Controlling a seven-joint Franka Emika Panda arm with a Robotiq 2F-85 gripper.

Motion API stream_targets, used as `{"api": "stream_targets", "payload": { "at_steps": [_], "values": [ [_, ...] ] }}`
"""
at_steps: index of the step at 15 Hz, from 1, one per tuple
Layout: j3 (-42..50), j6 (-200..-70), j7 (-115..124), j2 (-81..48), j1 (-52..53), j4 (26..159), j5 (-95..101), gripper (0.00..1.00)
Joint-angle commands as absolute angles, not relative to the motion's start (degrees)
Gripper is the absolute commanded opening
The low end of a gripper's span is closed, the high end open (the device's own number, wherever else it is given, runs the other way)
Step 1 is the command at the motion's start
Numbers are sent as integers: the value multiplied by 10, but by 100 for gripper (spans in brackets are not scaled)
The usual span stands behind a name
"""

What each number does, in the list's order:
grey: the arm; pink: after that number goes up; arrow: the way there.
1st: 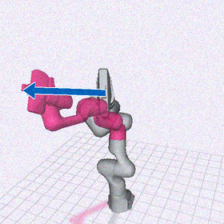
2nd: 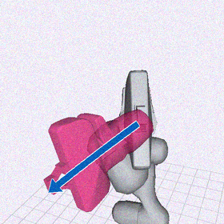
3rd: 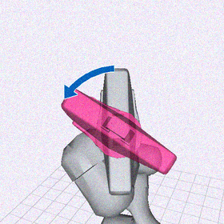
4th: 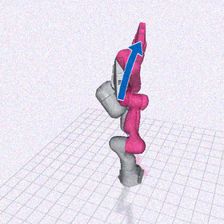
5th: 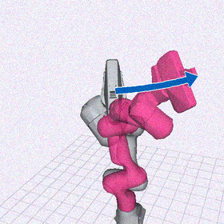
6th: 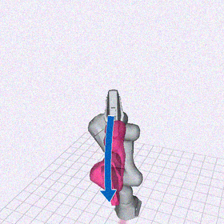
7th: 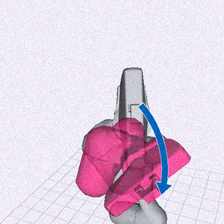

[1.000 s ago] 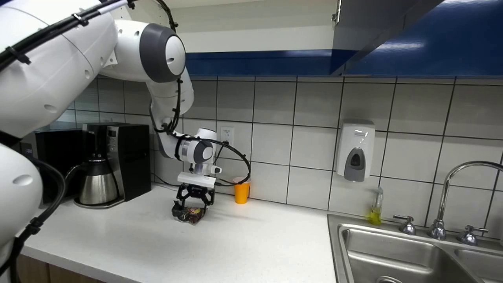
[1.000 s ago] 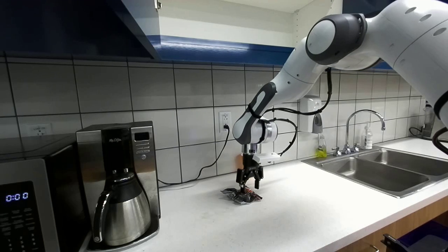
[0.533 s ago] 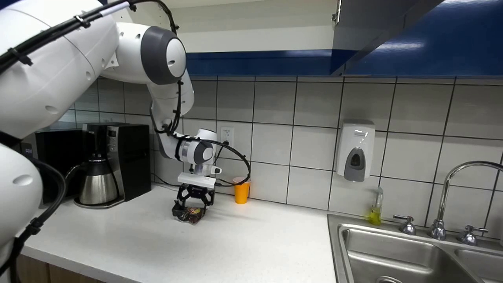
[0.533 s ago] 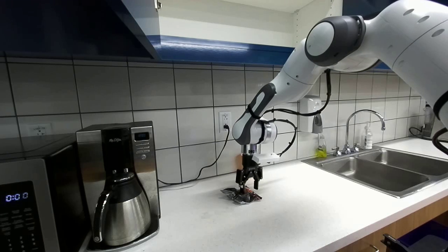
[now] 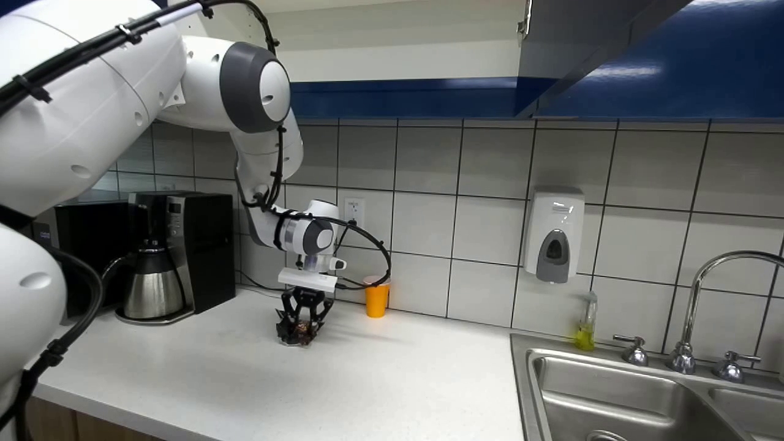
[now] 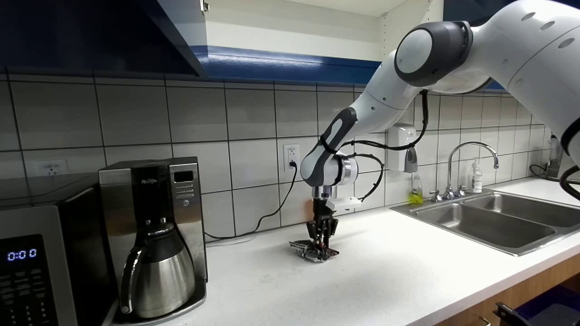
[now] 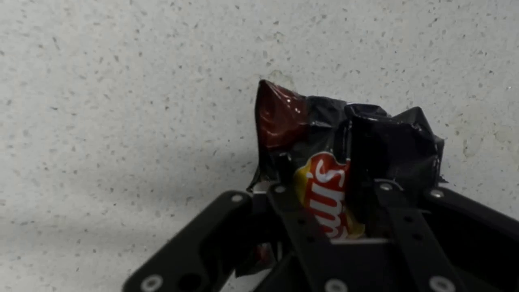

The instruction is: Put the black packet inside the cabinet

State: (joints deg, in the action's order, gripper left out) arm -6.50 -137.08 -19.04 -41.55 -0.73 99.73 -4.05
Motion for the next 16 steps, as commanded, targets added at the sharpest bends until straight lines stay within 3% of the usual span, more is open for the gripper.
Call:
{"api": "stream_targets", "payload": {
  "at_steps": [1,3,4,16],
  "values": [
    [-71,-1357,-200,-424,-16,980,-30,7],
    [-69,-1357,-199,-424,-16,979,-29,0],
    [-68,-1356,-198,-424,-16,979,-29,3],
    [-63,-1347,-192,-406,-24,978,-31,1]
  ]
}}
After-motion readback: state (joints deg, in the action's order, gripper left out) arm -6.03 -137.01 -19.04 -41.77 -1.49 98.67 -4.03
